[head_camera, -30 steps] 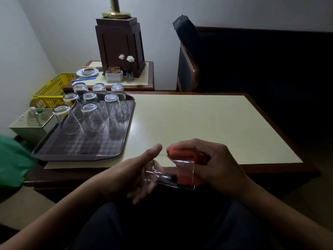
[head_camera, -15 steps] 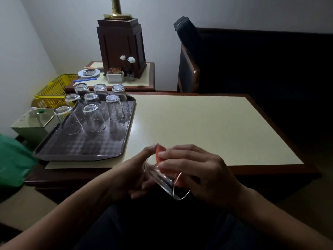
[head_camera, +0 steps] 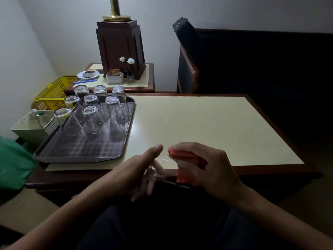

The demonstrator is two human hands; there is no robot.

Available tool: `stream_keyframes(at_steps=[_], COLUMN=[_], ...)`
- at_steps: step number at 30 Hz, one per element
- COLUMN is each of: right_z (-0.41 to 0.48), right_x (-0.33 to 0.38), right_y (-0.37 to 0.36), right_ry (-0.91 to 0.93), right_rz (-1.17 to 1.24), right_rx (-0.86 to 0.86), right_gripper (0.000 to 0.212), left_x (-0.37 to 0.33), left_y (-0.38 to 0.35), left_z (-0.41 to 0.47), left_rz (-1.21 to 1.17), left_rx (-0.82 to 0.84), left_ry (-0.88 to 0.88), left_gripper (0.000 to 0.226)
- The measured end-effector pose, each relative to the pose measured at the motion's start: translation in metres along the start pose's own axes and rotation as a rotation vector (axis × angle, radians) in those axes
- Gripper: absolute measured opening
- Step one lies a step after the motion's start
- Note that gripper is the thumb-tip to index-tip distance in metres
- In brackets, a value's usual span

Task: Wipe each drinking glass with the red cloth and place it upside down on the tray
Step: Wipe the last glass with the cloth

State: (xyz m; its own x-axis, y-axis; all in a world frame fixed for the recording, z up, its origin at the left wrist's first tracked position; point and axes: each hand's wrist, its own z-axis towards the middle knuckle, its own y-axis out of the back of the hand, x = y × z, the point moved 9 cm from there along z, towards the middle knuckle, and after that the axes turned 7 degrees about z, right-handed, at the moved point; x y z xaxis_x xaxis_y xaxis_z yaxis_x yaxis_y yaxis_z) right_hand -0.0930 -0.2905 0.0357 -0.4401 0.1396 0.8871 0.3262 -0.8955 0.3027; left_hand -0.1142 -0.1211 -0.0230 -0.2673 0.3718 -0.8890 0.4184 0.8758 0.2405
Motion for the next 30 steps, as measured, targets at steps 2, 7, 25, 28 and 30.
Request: stream_keyframes(at_steps=[2,7,25,28,30], right_z=[0.000,-0.004,-0.005,-0.004,-0.006], right_x=[-0.001,-0.053,-0.035,0.013,0.028], right_y=[0.002,-0.004,0.003,0.003,-0.012], right_ry=[-0.005,-0.581,-0.342,0.119,0.332], right_rz=[0.008,0.594,0.129,-0.222,-0.342], right_rx=[0.013,-0.102,-0.173,-0.168,-0.021], right_gripper=[0.032,0.014,0.027,0.050,0.060], left_x=[0.004,-0.035,-0.010,0.003,0.006], left_y=[-0.007,0.004,0.005,0.005,-0.001], left_z=[-0.001,-0.008,0.007,0.013,0.017], left_rz=[0.012,-0.060,-0.440,-0.613,-0.766], left_rx=[0.064,-0.006,-0.052,-0.133,-0.120], left_ry=[0.022,-0.391,-0.217,-0.145,-0.128], left_gripper=[0.081,0.047,0.087,0.089,0.091])
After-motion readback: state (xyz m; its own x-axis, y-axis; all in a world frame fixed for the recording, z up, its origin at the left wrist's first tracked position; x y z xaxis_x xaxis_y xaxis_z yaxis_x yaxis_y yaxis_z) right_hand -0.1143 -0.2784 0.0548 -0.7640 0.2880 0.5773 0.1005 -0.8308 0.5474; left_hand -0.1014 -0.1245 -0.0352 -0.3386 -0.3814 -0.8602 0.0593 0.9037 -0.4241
